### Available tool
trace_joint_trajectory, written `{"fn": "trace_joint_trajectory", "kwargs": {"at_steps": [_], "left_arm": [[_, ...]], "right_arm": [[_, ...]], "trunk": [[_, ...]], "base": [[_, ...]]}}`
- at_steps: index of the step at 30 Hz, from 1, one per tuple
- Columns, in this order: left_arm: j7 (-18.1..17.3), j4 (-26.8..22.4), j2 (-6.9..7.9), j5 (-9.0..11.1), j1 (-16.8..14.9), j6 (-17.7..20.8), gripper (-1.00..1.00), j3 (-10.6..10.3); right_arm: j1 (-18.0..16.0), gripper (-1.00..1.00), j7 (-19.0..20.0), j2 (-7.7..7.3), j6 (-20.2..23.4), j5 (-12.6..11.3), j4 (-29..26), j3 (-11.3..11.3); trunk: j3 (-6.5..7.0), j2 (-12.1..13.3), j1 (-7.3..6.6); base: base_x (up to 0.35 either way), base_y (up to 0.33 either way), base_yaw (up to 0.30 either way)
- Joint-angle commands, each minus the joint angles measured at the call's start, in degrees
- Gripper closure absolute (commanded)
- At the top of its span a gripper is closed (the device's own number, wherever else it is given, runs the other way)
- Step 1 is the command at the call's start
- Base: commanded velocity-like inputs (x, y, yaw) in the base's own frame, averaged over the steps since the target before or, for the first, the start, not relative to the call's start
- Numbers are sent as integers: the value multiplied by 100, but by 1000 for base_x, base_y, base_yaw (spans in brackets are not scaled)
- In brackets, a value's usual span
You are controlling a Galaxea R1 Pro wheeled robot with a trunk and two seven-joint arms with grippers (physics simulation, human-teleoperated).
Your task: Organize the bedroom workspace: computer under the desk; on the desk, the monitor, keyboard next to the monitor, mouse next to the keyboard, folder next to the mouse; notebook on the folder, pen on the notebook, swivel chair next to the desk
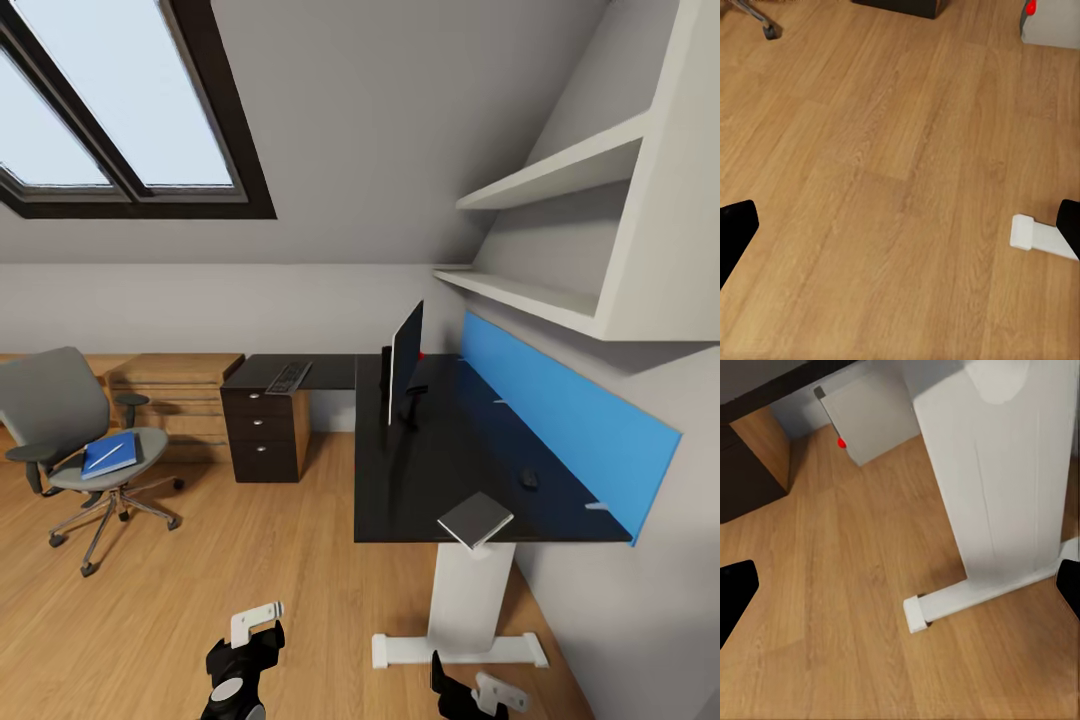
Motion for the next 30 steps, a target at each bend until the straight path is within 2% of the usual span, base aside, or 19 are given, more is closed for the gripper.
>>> {"fn": "trace_joint_trajectory", "kwargs": {"at_steps": [1,7,8,10,12,13,16,17,19,22,23,28,30], "left_arm": [[47,-10,9,24,-7,16,-100,-29],[47,-10,9,22,-7,16,-100,-29],[47,-10,9,22,-8,16,-100,-29],[47,-10,9,22,-8,16,-100,-29],[51,-10,9,22,-8,16,-100,-23],[53,-10,9,22,-8,16,-100,-22],[62,-10,9,20,-7,16,-100,-21],[67,-10,9,14,-8,16,-100,-21],[70,-10,9,9,-6,16,-100,-21],[72,-10,9,7,-7,16,-100,-16],[72,-10,9,6,-8,16,-100,-15],[71,-10,9,5,-7,16,-100,-13],[68,-10,9,5,-8,16,-100,-12]], "right_arm": [[-6,-100,51,-21,-32,-54,9,27],[-12,-100,51,-180,-383,-48,-51,33],[-27,-100,38,-349,-432,-53,-242,24],[-43,-100,5,-492,-399,-57,-457,16],[-120,-100,-204,-723,-237,-59,-842,13],[-187,-100,-352,-806,-126,-60,-988,13],[-309,-100,-604,-935,98,-57,-1189,12],[-448,-100,-828,-1051,399,-54,-1382,13],[-610,-100,-987,-1155,746,-51,-1569,12],[-817,-100,-1103,-1243,1123,-47,-1719,14],[-982,-100,-1176,-1294,1384,-46,-1782,15],[-1436,-100,-1402,-1385,2115,-38,-1850,17],[-1700,-100,-1557,-1409,2615,-14,-1863,20]], "trunk": [[11,36,-22],[118,276,-154],[136,316,-176],[172,397,-219],[190,437,-241],[190,437,-241],[190,437,-241],[190,437,-241],[190,437,-241],[190,437,-241],[190,437,-241],[190,437,-241],[190,437,-241]], "base": [[0,0,0],[0,0,0],[0,0,0],[0,0,0],[0,0,0],[0,0,0],[0,0,0],[0,0,0],[0,0,0],[0,0,0],[0,0,0],[0,0,0],[0,0,0]]}}
